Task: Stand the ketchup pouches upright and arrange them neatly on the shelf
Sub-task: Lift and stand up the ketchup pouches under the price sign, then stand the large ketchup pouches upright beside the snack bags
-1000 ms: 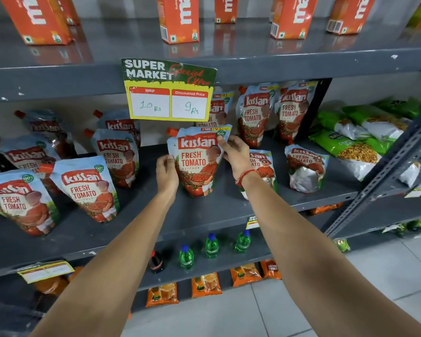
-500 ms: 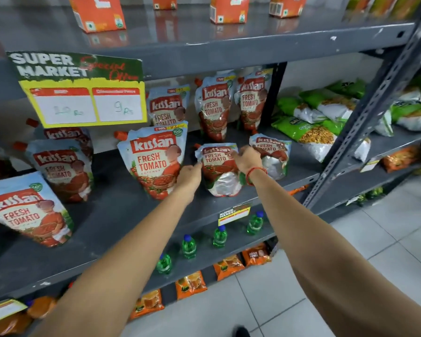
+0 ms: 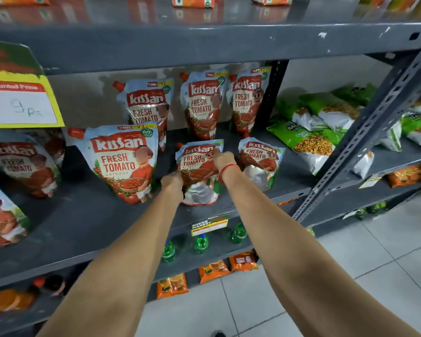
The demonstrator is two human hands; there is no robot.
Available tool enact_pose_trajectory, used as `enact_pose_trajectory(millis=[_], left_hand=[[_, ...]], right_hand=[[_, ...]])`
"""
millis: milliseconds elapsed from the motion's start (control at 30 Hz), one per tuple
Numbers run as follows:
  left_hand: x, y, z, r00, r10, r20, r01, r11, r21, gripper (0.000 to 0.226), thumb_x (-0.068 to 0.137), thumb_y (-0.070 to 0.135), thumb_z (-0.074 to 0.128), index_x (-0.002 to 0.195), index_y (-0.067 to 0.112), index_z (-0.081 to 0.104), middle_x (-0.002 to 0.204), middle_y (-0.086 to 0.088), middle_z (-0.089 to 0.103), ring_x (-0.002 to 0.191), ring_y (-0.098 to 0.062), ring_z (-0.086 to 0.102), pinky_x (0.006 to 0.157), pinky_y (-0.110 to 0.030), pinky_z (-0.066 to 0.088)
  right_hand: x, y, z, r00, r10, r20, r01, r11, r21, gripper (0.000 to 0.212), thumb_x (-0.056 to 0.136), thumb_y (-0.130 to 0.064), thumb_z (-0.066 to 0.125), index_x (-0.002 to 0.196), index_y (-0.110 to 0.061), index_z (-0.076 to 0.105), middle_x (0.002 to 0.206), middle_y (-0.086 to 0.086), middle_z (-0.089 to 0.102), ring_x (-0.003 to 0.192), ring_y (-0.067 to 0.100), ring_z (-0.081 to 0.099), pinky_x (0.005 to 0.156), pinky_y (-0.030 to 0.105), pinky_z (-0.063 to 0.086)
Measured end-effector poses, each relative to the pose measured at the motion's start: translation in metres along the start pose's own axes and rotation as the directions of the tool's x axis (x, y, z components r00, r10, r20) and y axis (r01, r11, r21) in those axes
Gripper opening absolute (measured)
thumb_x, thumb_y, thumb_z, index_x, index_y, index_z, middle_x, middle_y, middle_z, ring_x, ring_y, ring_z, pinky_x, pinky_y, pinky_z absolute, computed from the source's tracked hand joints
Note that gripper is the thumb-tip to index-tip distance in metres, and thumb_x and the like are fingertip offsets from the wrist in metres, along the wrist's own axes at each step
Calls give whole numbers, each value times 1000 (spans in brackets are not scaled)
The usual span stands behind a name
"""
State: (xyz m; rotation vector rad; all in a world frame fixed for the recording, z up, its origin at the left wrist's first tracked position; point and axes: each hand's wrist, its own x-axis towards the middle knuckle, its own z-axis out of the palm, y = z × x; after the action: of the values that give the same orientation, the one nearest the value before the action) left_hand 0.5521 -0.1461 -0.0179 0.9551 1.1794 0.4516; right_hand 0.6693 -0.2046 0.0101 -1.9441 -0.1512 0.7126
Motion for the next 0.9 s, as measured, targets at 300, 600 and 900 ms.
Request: enact_pose_trajectory(millis=[300,600,900], left_hand=[[-16,-5,1,981,194,-31,-196,962,-188,13,91,21,55,83,17,64,111,-14,67,91,-26,65,82,-38,53],[-29,33,7,879,474,52,-456,867,-202,37,91,26,54,122,6,53,128,-14,60,116,-25,58,100,-39,46],[-37,39,15,758,644,-100,-652,755,-77,19,91,18,55,101,2,58,107,-13,65,84,-7,63,66,-11,53]], right_hand=[[2,10,-15,988,-146,53,132,971,200,22,93,-12,51,104,-1,66,117,23,64,110,37,60,91,44,53],[-17,0,-33,848,-526,71,463,799,385,16,95,-21,52,105,-10,57,108,13,65,102,27,63,89,41,54],[-17,1,-40,807,-588,57,500,732,463,23,92,-14,57,112,-3,53,117,19,64,102,23,65,84,30,56]])
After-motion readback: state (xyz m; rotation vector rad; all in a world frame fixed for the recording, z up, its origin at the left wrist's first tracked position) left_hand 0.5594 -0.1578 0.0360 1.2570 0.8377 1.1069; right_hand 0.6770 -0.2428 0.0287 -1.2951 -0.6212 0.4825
